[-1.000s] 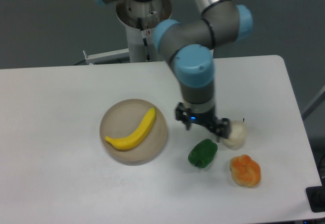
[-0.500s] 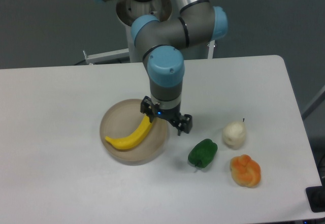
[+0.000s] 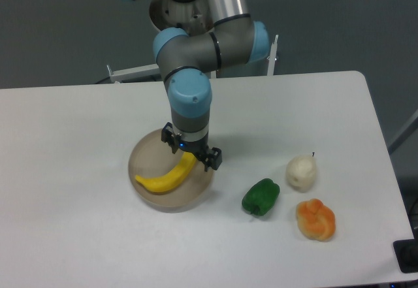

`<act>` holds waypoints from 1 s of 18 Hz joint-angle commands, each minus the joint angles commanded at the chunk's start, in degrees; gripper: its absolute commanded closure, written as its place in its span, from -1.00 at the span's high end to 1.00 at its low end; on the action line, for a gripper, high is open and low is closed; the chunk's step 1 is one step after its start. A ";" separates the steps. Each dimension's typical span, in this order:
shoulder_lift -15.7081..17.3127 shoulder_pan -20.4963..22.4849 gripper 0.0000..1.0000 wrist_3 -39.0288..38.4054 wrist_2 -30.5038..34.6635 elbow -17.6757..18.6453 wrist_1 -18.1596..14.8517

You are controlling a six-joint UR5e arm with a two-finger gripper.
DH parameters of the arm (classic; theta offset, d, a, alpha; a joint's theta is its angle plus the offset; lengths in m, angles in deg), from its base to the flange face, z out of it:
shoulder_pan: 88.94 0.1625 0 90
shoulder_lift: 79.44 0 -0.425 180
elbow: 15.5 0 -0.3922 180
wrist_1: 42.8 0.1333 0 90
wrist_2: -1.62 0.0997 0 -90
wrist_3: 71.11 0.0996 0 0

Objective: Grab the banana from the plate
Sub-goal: 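Lower the gripper onto the banana and close on it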

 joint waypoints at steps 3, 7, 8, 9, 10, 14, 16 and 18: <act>-1.32 -0.70 1.00 -0.09 0.17 0.97 2.89; -1.76 -0.88 1.00 -0.09 0.09 0.97 3.43; -2.02 -0.88 1.00 -0.09 0.09 0.88 3.43; -2.55 -0.79 1.00 -0.09 0.09 0.88 3.60; -2.73 -0.88 1.00 0.00 0.17 0.88 3.69; -3.34 -0.88 1.00 -0.17 0.26 0.97 3.69; -3.52 -0.97 1.00 -1.40 0.35 0.88 4.22; -3.78 -0.97 0.68 -1.67 0.35 0.79 4.40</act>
